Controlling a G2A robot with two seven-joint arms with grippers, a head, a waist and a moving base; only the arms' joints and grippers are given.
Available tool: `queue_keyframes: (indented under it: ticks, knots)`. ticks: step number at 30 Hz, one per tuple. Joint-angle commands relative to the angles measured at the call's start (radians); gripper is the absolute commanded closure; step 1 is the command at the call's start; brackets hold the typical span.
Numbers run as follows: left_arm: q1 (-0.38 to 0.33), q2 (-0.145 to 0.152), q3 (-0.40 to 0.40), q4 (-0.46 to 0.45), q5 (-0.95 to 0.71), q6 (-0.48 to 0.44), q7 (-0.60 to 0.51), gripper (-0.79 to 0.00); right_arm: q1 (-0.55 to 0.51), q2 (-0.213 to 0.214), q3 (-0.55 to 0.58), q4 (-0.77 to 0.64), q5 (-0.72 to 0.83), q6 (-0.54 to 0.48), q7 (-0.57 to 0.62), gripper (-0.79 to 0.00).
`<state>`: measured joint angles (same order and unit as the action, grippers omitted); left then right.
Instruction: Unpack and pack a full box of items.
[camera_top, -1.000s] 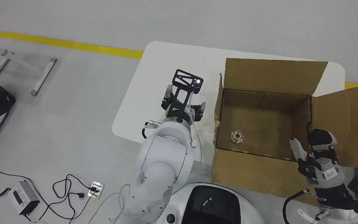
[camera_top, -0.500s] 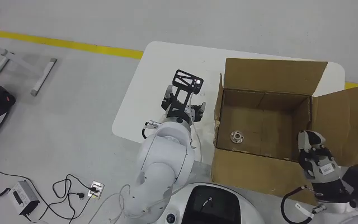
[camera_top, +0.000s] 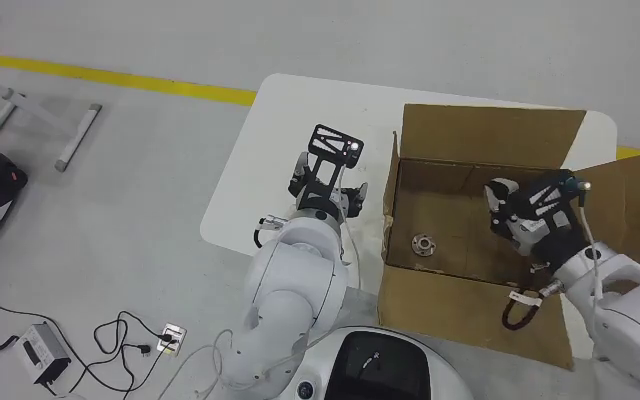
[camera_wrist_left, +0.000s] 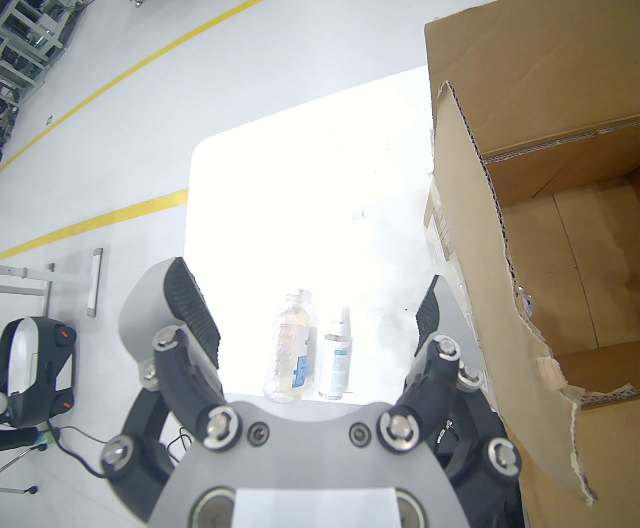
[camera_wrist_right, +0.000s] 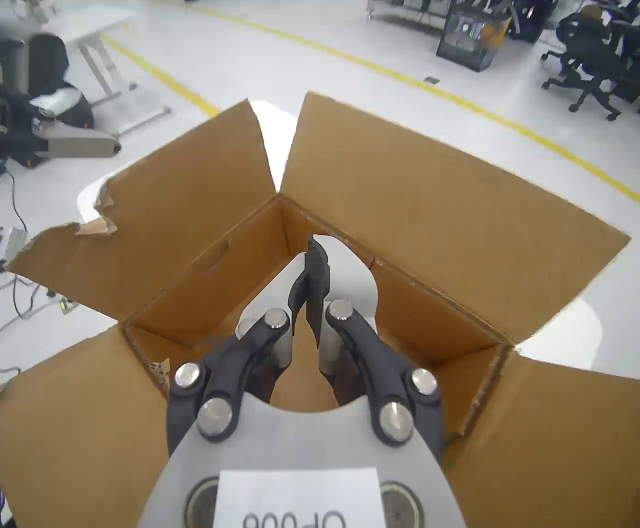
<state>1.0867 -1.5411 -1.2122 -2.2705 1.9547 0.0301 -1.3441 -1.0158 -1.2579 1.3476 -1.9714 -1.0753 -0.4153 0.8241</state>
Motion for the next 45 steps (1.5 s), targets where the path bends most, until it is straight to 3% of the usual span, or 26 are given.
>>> queue_keyframes:
  ticks: [1, 4, 23, 29, 38, 45]
  knots:
    - [0.0, 0.0, 0.0, 0.0, 0.0, 0.0, 0.0, -0.785, 0.027, 0.0, -0.036, 0.046, 0.022, -0.002, 0.09, 0.0]
    - [0.0, 0.0, 0.0, 0.0, 0.0, 0.0, 0.0, -0.785, 0.056, -0.002, -0.076, 0.111, 0.042, 0.015, 0.173, 0.0]
    - [0.0, 0.0, 0.0, 0.0, 0.0, 0.0, 0.0, -0.785, 0.054, -0.003, -0.095, 0.124, 0.045, 0.038, 0.169, 0.0]
    - [0.0, 0.0, 0.0, 0.0, 0.0, 0.0, 0.0, -0.785, 0.157, -0.014, -0.227, 0.111, -0.143, 0.152, 0.373, 0.0]
    - [0.0, 0.0, 0.0, 0.0, 0.0, 0.0, 0.0, -0.785, 0.35, -0.063, -0.381, 0.239, -0.131, 0.397, 0.689, 0.0]
    - [0.0, 0.0, 0.0, 0.0, 0.0, 0.0, 0.0, -0.785, 0.381, -0.072, -0.402, 0.275, -0.12, 0.425, 0.712, 0.0]
